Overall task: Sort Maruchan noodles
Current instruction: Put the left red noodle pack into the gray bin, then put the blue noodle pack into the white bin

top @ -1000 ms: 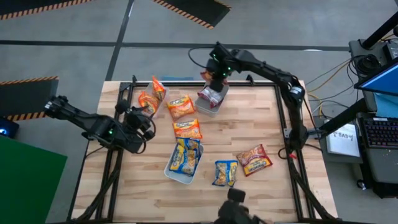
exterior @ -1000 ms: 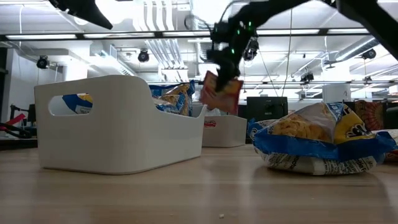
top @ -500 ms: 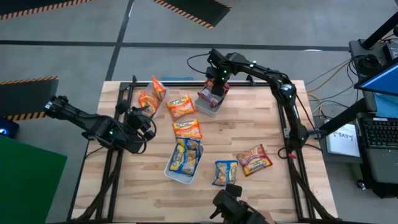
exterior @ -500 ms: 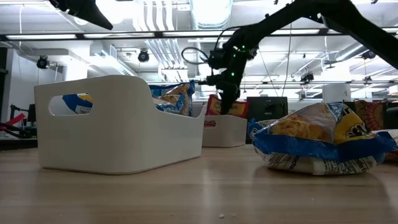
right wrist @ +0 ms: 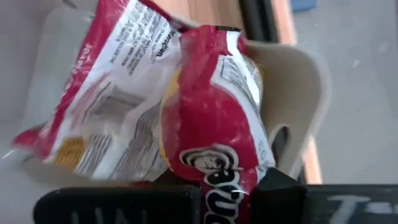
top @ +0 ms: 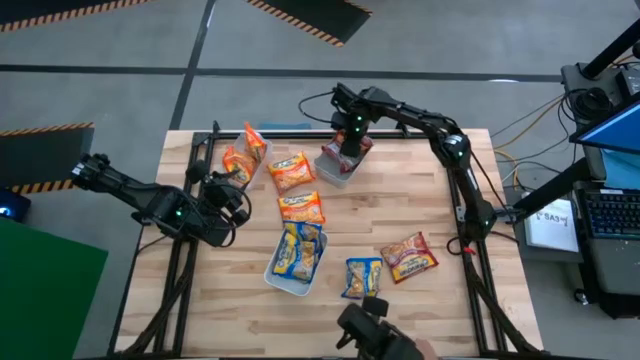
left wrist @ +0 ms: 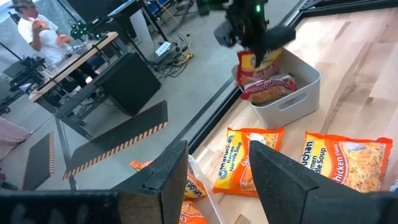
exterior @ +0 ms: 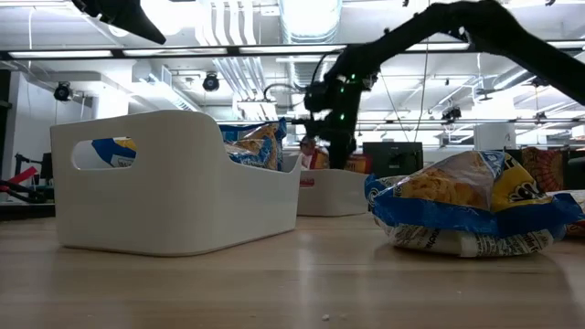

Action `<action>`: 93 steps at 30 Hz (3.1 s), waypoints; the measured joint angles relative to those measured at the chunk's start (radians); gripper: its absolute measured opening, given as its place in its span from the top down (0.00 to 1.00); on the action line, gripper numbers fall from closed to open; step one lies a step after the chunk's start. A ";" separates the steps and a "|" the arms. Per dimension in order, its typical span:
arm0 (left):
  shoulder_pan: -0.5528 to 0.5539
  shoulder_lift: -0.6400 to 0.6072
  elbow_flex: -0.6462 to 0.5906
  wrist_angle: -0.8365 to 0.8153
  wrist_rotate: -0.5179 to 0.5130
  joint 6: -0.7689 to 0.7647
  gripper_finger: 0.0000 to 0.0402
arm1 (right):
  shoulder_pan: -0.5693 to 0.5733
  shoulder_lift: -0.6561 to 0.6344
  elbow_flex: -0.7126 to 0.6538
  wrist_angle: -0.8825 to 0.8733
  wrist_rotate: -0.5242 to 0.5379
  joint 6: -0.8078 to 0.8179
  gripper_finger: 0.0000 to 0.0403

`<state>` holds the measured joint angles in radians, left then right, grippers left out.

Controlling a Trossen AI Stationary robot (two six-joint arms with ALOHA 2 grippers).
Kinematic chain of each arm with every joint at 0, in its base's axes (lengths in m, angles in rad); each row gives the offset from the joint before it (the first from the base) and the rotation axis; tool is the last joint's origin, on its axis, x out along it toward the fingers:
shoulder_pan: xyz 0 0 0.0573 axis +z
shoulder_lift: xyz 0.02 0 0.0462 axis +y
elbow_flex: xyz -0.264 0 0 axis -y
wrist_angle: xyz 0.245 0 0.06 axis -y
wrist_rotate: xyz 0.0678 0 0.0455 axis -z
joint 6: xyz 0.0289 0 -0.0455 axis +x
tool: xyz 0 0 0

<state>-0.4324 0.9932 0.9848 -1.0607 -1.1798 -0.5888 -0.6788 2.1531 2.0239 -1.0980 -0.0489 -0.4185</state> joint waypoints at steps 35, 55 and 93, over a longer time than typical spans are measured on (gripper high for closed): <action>0.000 0.000 0.000 0.001 0.006 -0.005 0.61 | -0.005 0.038 0.101 0.041 0.116 0.123 0.64; 0.000 0.000 0.000 0.022 0.077 -0.005 0.61 | 0.102 -0.102 0.305 -0.198 -0.058 0.388 0.68; -0.002 0.110 0.002 0.146 0.171 0.139 0.61 | 0.991 -0.480 -0.522 0.246 -0.002 0.760 0.86</action>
<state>-0.4343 1.1030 0.9867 -0.9145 -1.0084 -0.4496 0.3122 1.6731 1.5019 -0.8519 -0.0505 0.3416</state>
